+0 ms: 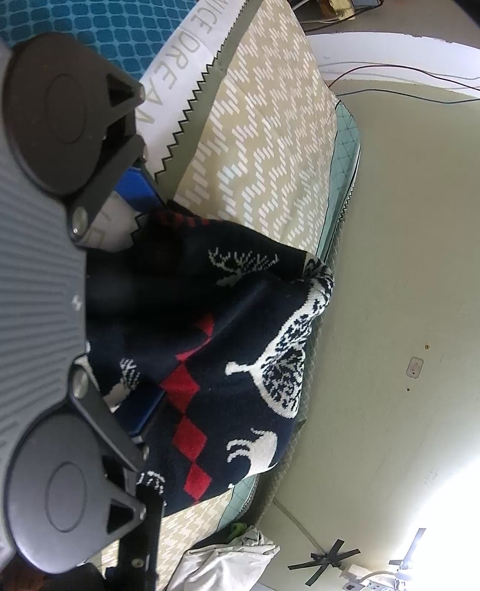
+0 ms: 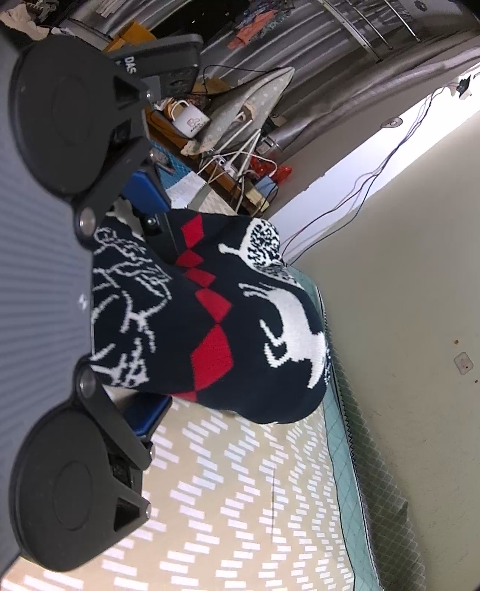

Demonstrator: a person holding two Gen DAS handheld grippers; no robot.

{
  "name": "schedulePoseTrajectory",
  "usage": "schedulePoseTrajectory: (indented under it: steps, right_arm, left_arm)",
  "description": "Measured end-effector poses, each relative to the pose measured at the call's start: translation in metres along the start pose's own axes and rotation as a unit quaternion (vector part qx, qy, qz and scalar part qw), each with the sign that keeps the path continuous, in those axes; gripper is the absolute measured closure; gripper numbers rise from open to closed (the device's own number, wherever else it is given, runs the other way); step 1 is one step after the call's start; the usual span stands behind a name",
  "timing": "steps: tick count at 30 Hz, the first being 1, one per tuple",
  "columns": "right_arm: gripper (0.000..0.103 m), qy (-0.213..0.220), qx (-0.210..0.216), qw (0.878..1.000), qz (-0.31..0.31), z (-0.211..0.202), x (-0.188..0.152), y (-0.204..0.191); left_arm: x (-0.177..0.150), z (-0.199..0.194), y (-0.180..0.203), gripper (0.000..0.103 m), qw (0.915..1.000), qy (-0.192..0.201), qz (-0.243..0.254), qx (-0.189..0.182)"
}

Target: Fold small clothes

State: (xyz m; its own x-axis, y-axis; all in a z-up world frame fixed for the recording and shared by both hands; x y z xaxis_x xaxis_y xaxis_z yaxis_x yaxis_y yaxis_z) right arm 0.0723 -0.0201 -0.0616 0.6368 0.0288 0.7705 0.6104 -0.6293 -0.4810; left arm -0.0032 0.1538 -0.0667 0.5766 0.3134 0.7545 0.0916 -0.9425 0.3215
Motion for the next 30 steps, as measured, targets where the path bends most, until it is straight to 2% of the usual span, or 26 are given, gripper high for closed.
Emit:
schedulePoseTrajectory:
  steps: [12, 30]
  right_arm:
    - [0.006, 0.004, 0.004, 1.000, -0.003, -0.0056, -0.0022, 0.0013]
    - [0.006, 0.005, 0.001, 1.000, -0.005, -0.0057, -0.0023, 0.0020]
  left_arm:
    - [-0.0010, -0.0040, 0.0016, 0.000, 0.9999, 0.007, 0.002, 0.015]
    - [0.0002, -0.0052, -0.0004, 0.000, 0.9999, 0.008, 0.004, 0.014]
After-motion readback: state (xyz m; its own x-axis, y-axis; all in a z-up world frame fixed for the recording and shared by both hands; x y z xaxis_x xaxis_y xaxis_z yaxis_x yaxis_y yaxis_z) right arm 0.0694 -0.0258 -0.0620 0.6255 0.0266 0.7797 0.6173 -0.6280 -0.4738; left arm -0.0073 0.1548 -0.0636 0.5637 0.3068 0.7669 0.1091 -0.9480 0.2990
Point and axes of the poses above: each gripper's, at about its wrist camera, not at the fingertips, and z roughly the way its jaws point, y to its right, x to its top, the point moved 7 cm from there along z, roughly the way its jaws point, and after that the axes turned 7 degrees about -z, right-handed, at the moved point
